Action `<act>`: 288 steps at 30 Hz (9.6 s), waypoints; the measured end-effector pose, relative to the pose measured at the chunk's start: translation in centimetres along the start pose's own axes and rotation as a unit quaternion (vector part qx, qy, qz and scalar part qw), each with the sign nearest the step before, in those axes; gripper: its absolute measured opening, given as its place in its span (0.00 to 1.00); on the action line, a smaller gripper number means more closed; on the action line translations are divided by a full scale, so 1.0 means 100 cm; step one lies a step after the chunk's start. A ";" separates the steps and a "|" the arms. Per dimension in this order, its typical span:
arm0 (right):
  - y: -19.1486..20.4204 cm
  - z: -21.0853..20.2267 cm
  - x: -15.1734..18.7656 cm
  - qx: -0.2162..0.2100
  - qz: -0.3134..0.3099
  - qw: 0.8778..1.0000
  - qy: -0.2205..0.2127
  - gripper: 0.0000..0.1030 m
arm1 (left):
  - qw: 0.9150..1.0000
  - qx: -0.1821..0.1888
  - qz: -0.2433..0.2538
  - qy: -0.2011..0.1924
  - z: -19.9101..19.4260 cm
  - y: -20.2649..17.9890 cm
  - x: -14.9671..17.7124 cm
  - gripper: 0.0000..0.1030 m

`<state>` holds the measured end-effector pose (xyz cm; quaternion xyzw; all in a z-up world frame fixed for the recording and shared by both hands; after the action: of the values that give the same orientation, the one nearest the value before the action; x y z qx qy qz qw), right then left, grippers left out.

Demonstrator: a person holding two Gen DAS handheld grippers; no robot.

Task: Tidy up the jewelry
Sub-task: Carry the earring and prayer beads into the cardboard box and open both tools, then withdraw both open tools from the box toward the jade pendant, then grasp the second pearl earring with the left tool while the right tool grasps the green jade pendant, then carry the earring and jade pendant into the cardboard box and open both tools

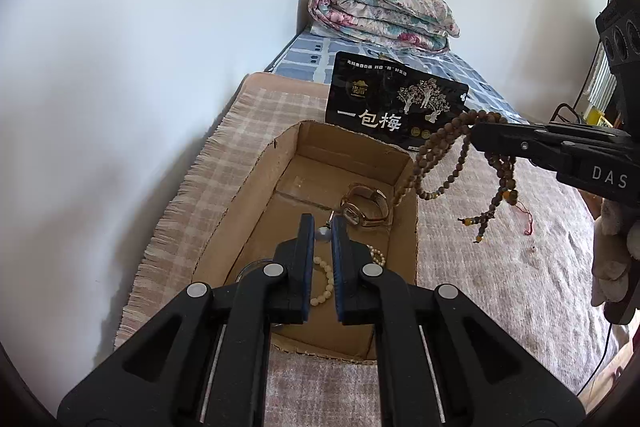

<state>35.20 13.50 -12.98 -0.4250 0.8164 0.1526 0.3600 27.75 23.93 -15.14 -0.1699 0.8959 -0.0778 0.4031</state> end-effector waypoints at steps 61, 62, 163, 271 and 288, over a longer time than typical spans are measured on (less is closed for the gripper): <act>-0.054 0.018 0.010 0.099 0.059 0.993 0.019 1.00 | 1.000 0.008 0.017 -0.017 -0.004 -0.040 -0.010 0.60; -0.056 0.015 0.011 0.102 0.060 0.993 0.018 1.00 | 1.000 0.010 0.020 -0.020 -0.006 -0.044 -0.010 0.60; -0.317 -0.044 0.251 0.122 0.160 0.976 0.084 0.70 | 0.976 0.114 0.128 0.134 0.158 -0.317 0.177 0.06; -0.059 -0.053 0.020 0.032 0.054 0.998 -0.009 0.14 | 1.000 0.007 0.000 -0.011 -0.023 -0.045 -0.004 0.06; 0.011 -0.006 -0.016 -0.034 0.035 0.999 -0.018 0.14 | 0.998 -0.028 -0.046 0.014 0.004 0.027 -0.013 0.06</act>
<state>34.62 14.75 -11.52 -0.4051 0.8184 0.2006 0.3548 28.23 26.98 -15.25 -0.2211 0.8945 -0.0742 0.3815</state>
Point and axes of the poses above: each gripper's, at about its wrist camera, not at the fingertips, and z roughly the way its jaws point, y to its left, x to its underside, the point moved 8 cm from there along z, roughly the way its jaws point, and after that the axes turned 12 degrees about -z, right-handed, at the moved point
